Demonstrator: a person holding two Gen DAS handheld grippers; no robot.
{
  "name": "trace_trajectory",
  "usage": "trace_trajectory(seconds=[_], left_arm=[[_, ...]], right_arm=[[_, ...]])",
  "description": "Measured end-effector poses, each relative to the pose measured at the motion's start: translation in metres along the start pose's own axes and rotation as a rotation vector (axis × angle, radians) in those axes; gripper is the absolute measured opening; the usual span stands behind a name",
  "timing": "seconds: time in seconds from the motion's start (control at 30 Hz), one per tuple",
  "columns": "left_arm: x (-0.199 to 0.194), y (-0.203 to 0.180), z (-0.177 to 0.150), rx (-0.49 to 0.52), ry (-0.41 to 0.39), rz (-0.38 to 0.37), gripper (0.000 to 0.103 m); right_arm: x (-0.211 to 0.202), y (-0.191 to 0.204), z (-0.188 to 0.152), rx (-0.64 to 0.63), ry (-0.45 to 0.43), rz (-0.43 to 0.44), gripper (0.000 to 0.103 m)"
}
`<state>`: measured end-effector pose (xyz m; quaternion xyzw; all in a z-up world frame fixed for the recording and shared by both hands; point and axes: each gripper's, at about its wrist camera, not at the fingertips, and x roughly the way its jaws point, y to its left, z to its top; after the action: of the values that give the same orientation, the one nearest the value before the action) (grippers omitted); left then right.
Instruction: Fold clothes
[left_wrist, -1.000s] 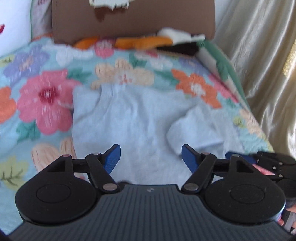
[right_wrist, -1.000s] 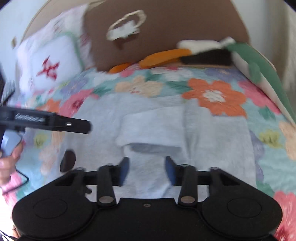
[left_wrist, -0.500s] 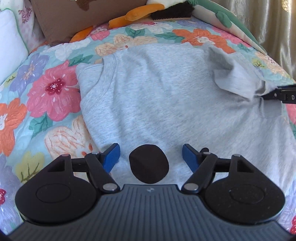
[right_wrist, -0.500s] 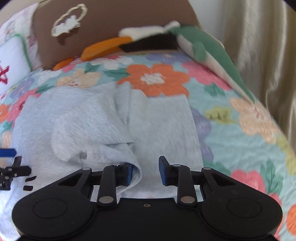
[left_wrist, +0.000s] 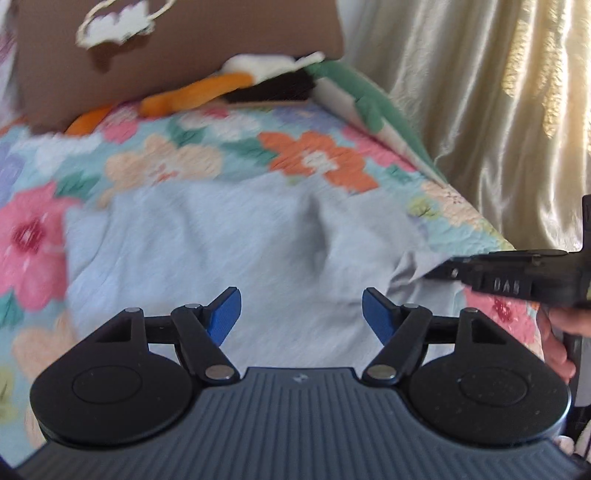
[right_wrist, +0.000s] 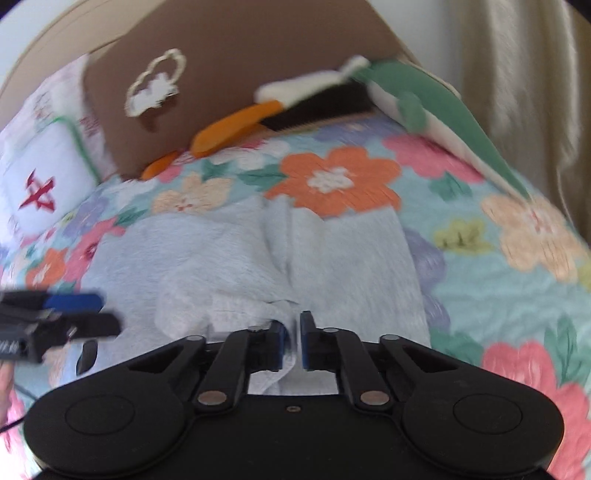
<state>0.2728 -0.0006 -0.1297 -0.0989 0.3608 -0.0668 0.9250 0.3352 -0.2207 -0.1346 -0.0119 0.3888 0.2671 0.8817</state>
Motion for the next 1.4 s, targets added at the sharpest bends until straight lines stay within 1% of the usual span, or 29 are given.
trace_trajectory(seconds=[0.07, 0.1, 0.13, 0.17, 0.2, 0.23, 0.27, 0.3, 0.37, 0.47, 0.53, 0.6, 0.67, 0.7, 0.73, 0.8, 0.83, 0.9, 0.93, 0.97, 1.0, 1.03, 1.1, 1.13, 1.2, 1.23, 1.33, 1.37, 1.4], left_arm=[[0.018, -0.006, 0.014, 0.017, 0.023, 0.012, 0.074], [0.029, -0.007, 0.021, -0.002, 0.067, 0.036, 0.071], [0.041, -0.004, 0.026, -0.039, 0.118, 0.031, 0.070], [0.052, 0.000, 0.028, -0.085, 0.161, -0.031, 0.062], [0.062, 0.004, 0.031, -0.131, 0.204, -0.094, 0.040], [0.072, 0.008, 0.032, -0.171, 0.248, -0.148, 0.025], [0.080, 0.009, 0.034, -0.198, 0.297, -0.186, 0.002], [0.087, 0.008, 0.036, -0.212, 0.330, -0.206, 0.002], [0.092, 0.000, 0.048, -0.194, 0.325, -0.184, 0.002], [0.093, -0.015, 0.076, -0.173, 0.268, -0.214, 0.002], [0.095, -0.024, 0.099, -0.175, 0.229, -0.250, 0.002], [0.100, -0.034, 0.120, -0.166, 0.196, -0.262, 0.002], [0.107, -0.041, 0.132, -0.155, 0.182, -0.234, 0.002], [0.111, -0.044, 0.136, -0.154, 0.179, -0.225, 0.001], [0.116, -0.046, 0.135, -0.162, 0.184, -0.228, 0.001], [0.126, -0.049, 0.134, -0.181, 0.194, -0.237, 0.001], [0.130, -0.049, 0.133, -0.195, 0.199, -0.247, 0.001], [0.134, -0.048, 0.130, -0.213, 0.197, -0.254, 0.001], [0.136, -0.048, 0.129, -0.221, 0.195, -0.255, 0.001], [0.138, -0.048, 0.128, -0.226, 0.194, -0.249, 0.001], [0.137, -0.047, 0.129, -0.222, 0.191, -0.227, 0.001], [0.134, -0.047, 0.130, -0.205, 0.175, -0.203, 0.001], [0.126, -0.047, 0.130, -0.148, 0.140, -0.156, 0.003], [0.122, -0.047, 0.129, -0.119, 0.131, -0.131, 0.003], [0.113, -0.047, 0.123, -0.065, 0.134, -0.087, 0.004], [0.108, -0.048, 0.118, -0.036, 0.141, -0.064, 0.005], [0.091, -0.046, 0.090, 0.041, 0.176, 0.009, 0.018], [0.087, -0.044, 0.078, 0.055, 0.193, 0.037, 0.031], [0.085, -0.040, 0.066, 0.067, 0.219, 0.064, 0.038]], right_arm=[[0.001, 0.003, 0.000, -0.034, 0.004, -0.015, 0.006], [0.000, 0.003, 0.001, -0.035, 0.004, -0.013, 0.005], [-0.001, 0.002, 0.003, -0.028, -0.001, -0.006, 0.004], [-0.002, 0.000, 0.005, -0.021, -0.005, 0.001, 0.004], [-0.004, 0.000, 0.008, -0.015, -0.010, 0.014, 0.004], [-0.006, -0.001, 0.010, -0.010, -0.021, 0.021, 0.004], [-0.008, -0.003, 0.012, -0.004, -0.027, 0.027, 0.004], [-0.007, -0.005, 0.012, 0.000, -0.023, 0.032, 0.004], [-0.001, -0.010, 0.010, -0.010, 0.012, 0.037, 0.004], [0.010, -0.014, 0.005, -0.043, 0.082, 0.003, 0.004], [0.010, -0.020, 0.006, -0.010, 0.091, 0.019, 0.004], [0.008, -0.027, 0.007, 0.028, 0.103, 0.030, 0.004], [0.012, -0.037, 0.006, 0.086, 0.133, 0.033, 0.009], [0.016, -0.043, 0.004, 0.111, 0.158, 0.031, 0.017], [0.020, -0.047, 0.002, 0.131, 0.172, 0.029, 0.021], [0.021, -0.050, 0.001, 0.161, 0.160, 0.032, 0.026], [0.020, -0.050, 0.001, 0.162, 0.145, 0.036, 0.026], [0.014, -0.043, 0.006, 0.113, 0.077, 0.050, 0.026], [0.010, -0.041, 0.007, 0.094, 0.047, 0.068, 0.014], [0.007, -0.040, 0.007, 0.091, 0.037, 0.104, 0.011], [0.005, -0.041, 0.007, 0.102, 0.036, 0.123, 0.011], [0.001, -0.043, 0.006, 0.113, 0.031, 0.109, 0.011], [-0.004, -0.052, 0.006, 0.131, 0.037, 0.030, 0.011], [-0.005, -0.059, 0.005, 0.158, 0.051, 0.013, 0.011], [-0.001, -0.074, 0.002, 0.235, 0.095, 0.033, 0.010], [0.002, -0.075, 0.000, 0.242, 0.120, 0.025, 0.010], [0.010, -0.072, -0.006, 0.214, 0.200, -0.041, 0.012], [0.013, -0.072, -0.008, 0.213, 0.219, -0.050, 0.012], [0.014, -0.074, -0.010, 0.225, 0.234, -0.048, 0.012]])
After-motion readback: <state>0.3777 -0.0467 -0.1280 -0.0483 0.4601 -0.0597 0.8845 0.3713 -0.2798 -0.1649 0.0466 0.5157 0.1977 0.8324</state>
